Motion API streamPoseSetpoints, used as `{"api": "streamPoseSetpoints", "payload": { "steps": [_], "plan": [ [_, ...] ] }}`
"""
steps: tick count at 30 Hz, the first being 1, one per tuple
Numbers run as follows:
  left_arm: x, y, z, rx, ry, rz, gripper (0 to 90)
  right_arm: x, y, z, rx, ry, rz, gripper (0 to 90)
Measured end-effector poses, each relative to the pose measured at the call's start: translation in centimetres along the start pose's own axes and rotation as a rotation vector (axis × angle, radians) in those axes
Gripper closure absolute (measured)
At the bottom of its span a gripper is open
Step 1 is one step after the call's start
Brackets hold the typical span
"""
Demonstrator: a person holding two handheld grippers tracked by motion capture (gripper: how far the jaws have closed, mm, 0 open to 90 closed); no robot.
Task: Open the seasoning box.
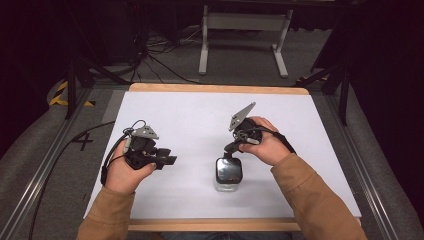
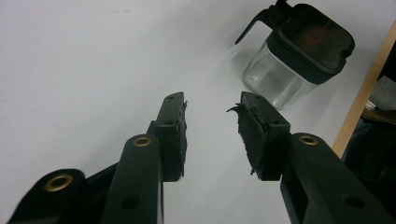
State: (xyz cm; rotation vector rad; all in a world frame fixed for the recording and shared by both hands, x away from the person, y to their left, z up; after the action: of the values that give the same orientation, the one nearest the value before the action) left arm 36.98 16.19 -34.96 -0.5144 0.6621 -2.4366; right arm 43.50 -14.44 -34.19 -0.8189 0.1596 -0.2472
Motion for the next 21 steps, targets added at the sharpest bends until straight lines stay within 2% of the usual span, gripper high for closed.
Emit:
{"api": "streamPoseSetpoints", "payload": {
  "steps": [21],
  "plan": [
    [1.0, 1.4, 0.1, -0.028, 0.011, -0.039, 63.3, 0.2, 0.0, 0.1, -0.014, 0.020, 0.006, 90.0]
  ]
}}
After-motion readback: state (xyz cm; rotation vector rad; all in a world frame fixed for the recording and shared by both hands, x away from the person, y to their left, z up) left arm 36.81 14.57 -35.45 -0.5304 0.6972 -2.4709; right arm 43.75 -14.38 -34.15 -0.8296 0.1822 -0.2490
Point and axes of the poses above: each handheld gripper's, and its own axes: y roughly forward along the jaws, z roughly out of its top, x roughly to its right, the point moved 1 cm from there along y, roughly forward along the jaws, and after that the axes turned 11 degrees about x, right-handed, at the moved point
